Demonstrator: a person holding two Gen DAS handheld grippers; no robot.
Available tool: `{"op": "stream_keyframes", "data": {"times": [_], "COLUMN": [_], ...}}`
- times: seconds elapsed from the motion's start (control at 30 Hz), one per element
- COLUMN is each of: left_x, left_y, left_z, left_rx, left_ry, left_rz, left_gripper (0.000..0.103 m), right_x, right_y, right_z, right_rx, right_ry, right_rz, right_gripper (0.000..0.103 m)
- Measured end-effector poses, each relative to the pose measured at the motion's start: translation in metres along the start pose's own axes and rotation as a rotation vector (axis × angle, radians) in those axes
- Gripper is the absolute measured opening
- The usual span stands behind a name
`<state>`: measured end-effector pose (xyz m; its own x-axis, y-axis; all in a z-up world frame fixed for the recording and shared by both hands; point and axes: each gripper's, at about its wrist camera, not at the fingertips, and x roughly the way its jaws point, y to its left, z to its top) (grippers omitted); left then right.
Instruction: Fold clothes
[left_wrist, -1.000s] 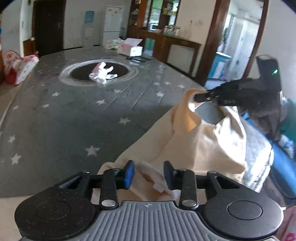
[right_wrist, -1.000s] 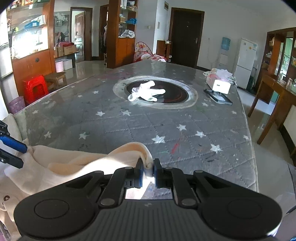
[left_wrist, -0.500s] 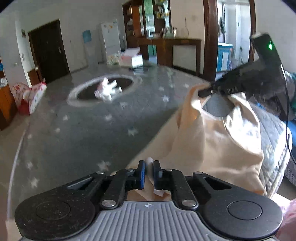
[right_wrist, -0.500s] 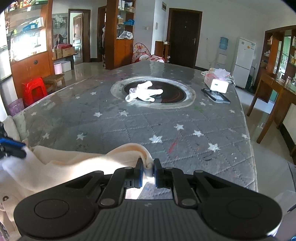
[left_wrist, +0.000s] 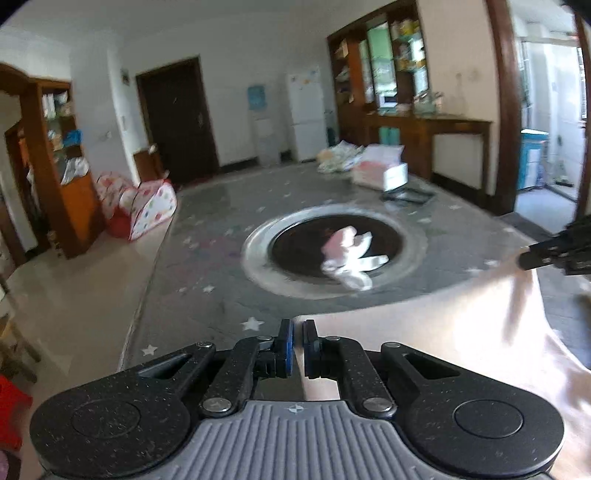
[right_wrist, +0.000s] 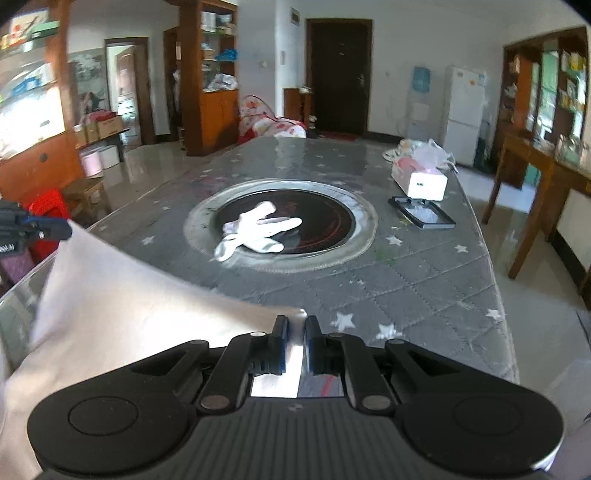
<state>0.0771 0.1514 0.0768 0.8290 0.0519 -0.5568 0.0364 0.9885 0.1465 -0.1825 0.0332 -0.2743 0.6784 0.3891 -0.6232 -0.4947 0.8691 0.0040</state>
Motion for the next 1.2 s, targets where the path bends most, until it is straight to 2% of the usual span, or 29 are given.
{"op": "stream_keyframes", "data": {"times": [0.07, 0.17, 0.33, 0.43, 0.47, 0.5, 0.57, 0.67, 0.73, 0.77, 0.8, 0.87, 1.0, 1.13, 1.2], "left_x": [0.024, 0.058, 0.081, 0.074, 0.071, 0.069, 0.063, 0.067, 0.070, 0.071, 0.072, 0.076, 0.095, 0.116, 0.119], "left_y": [0.005, 0.015, 0.029, 0.023, 0.021, 0.018, 0.014, 0.011, 0.010, 0.009, 0.006, 0.002, 0.005, 0.014, 0.016], "left_z": [0.003, 0.004, 0.004, -0.004, -0.008, -0.011, -0.017, -0.026, -0.030, -0.030, -0.029, -0.026, -0.017, -0.008, -0.006], "left_rx": [0.003, -0.028, -0.109, -0.081, -0.069, -0.058, -0.035, -0.031, -0.032, -0.026, -0.006, 0.047, 0.083, 0.064, 0.068], "left_ry": [0.024, 0.070, 0.142, 0.153, 0.156, 0.159, 0.166, 0.185, 0.186, 0.185, 0.178, 0.162, 0.142, 0.133, 0.130], "left_rz": [0.031, 0.033, -0.049, -0.068, -0.070, -0.072, -0.077, -0.082, -0.095, -0.097, -0.085, -0.040, 0.010, 0.022, 0.036], "left_gripper": [0.003, 0.003, 0.004, 0.014, 0.023, 0.036, 0.047, 0.044, 0.030, 0.016, 0.010, 0.009, 0.009, 0.012, 0.018], "right_x": [0.021, 0.052, 0.079, 0.076, 0.071, 0.066, 0.056, 0.052, 0.055, 0.057, 0.059, 0.064, 0.082, 0.101, 0.104], "right_y": [-0.003, -0.008, -0.021, -0.024, -0.023, -0.021, -0.016, -0.013, -0.011, -0.011, -0.010, -0.008, -0.009, -0.015, -0.015], "right_z": [0.007, 0.013, 0.015, 0.012, 0.010, 0.008, 0.001, -0.012, -0.019, -0.020, -0.020, -0.015, -0.002, 0.009, 0.012], "right_rx": [0.015, 0.035, 0.064, 0.050, 0.043, 0.033, -0.005, -0.012, -0.020, -0.018, -0.016, -0.026, -0.035, -0.035, -0.054], "right_ry": [0.022, 0.058, 0.106, 0.127, 0.128, 0.128, 0.135, 0.170, 0.178, 0.178, 0.171, 0.155, 0.137, 0.129, 0.123], "right_rz": [-0.013, -0.036, -0.067, -0.044, -0.029, -0.020, -0.007, 0.006, 0.005, 0.010, 0.016, 0.004, -0.023, -0.039, -0.044], "right_gripper": [0.008, 0.005, 0.005, 0.014, 0.027, 0.032, 0.032, 0.031, 0.025, 0.011, 0.006, 0.004, 0.004, 0.005, 0.015]}}
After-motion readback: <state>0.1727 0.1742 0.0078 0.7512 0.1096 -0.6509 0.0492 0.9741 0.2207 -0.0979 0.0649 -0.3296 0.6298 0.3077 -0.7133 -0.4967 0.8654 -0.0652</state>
